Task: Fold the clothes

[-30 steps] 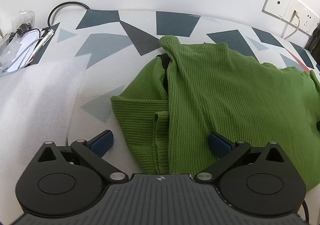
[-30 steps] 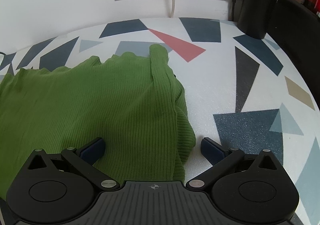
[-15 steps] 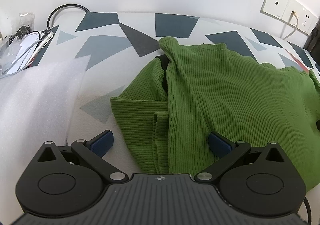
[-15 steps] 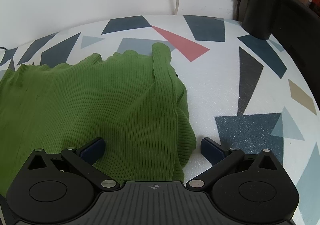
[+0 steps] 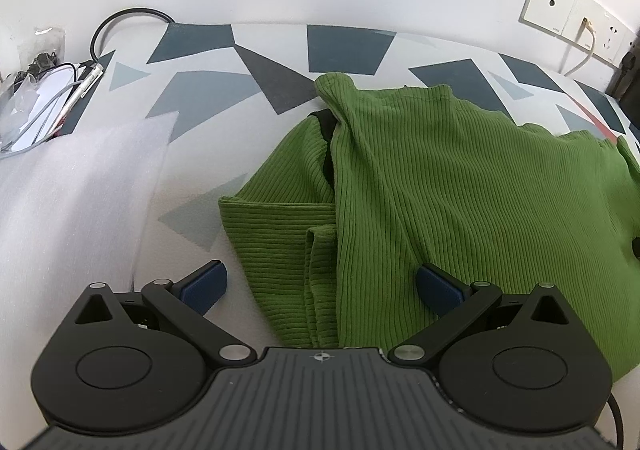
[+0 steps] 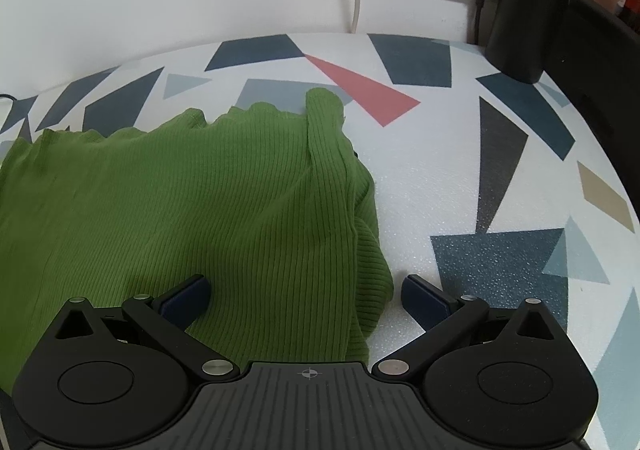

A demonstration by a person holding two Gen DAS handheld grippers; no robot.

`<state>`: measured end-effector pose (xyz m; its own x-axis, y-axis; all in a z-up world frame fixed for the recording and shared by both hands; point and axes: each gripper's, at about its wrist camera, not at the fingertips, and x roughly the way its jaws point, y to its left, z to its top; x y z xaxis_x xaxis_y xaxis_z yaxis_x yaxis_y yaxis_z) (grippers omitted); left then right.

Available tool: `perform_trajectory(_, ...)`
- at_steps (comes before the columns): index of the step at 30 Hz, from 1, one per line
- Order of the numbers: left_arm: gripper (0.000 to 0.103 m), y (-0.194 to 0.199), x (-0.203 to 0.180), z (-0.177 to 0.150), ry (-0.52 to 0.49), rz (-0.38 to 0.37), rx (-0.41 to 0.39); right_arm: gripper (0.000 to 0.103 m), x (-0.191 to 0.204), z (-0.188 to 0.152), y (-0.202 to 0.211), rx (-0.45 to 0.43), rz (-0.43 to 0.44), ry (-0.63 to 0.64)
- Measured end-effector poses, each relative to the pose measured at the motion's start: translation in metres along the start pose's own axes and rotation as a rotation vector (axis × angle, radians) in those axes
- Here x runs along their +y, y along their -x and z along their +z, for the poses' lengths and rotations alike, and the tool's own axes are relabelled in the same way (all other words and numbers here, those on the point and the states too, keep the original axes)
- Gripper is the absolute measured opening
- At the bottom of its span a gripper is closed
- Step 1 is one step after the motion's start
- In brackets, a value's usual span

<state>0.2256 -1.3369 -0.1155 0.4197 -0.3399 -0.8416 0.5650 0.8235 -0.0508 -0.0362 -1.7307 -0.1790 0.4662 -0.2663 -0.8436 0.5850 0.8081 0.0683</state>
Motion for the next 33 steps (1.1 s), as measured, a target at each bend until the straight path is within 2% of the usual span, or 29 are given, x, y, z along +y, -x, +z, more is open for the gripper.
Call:
perform_trajectory(11, 0.103, 0.002, 0.005, 0.0, -0.004, -0.009, 0.027, 0.102, -0.005, -0.008, 0.005, -0.042, 0.048, 0.054)
perform_trajectory(24, 0.103, 0.002, 0.002, -0.002, -0.001, 0.001, 0.018, 0.102, -0.004, -0.01, 0.004, -0.053, 0.037, 0.044)
perform_trajectory(29, 0.103, 0.002, 0.005, 0.001, -0.02, -0.02, 0.045, 0.102, -0.01, -0.009, 0.005, -0.039, 0.059, 0.059)
perform_trajectory(33, 0.103, 0.003, 0.01, 0.002, 0.004, -0.009, 0.062, 0.102, -0.021, -0.011, 0.008, -0.041, 0.046, 0.029)
